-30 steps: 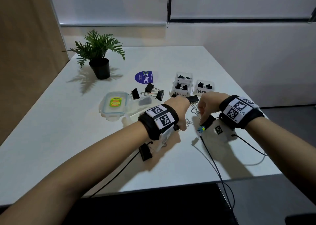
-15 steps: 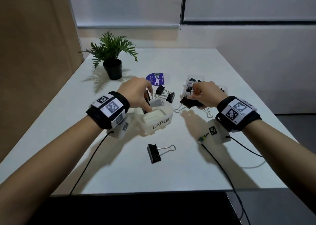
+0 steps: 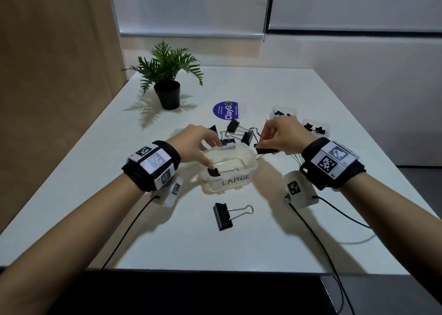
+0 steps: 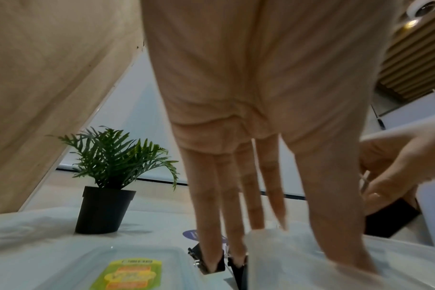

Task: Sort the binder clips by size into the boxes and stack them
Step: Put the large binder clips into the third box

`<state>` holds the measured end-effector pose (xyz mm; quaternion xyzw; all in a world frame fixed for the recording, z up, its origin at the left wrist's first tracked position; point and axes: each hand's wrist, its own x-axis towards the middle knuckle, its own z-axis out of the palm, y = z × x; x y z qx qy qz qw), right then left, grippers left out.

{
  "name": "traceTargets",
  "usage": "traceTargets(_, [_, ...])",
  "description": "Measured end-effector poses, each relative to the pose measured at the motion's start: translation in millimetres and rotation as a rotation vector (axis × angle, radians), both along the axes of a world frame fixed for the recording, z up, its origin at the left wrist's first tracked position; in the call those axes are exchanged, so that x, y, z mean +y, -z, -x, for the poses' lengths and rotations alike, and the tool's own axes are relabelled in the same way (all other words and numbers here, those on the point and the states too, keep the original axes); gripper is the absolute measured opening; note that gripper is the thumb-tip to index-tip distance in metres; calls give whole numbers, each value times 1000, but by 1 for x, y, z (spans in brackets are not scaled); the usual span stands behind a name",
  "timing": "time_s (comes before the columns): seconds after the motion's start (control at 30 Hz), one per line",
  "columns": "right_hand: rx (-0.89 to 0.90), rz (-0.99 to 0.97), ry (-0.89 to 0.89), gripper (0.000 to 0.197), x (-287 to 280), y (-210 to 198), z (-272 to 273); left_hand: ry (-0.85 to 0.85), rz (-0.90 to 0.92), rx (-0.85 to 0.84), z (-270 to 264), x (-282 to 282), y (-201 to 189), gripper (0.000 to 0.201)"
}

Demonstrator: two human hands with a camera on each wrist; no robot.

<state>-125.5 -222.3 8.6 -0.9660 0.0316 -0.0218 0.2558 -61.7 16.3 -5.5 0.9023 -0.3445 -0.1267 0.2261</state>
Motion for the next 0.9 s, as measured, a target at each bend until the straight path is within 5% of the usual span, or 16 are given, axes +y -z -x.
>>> traceTargets(0.2, [-23, -187, -39, 35, 10, 5, 5, 102, -41, 5, -4, -8, 5, 61])
traceTargets(0.4, [-50, -110, -54, 29, 10, 15, 2, 75, -170, -17, -1, -16, 9, 88])
traceTargets(0.63, [-130, -52, -97, 8, 6, 15, 2, 60, -270, -61, -2, -16, 23, 64])
traceTargets(0.9, [-113, -84, -315, 21, 13, -5, 7, 34, -241, -112, -5, -19, 25, 66])
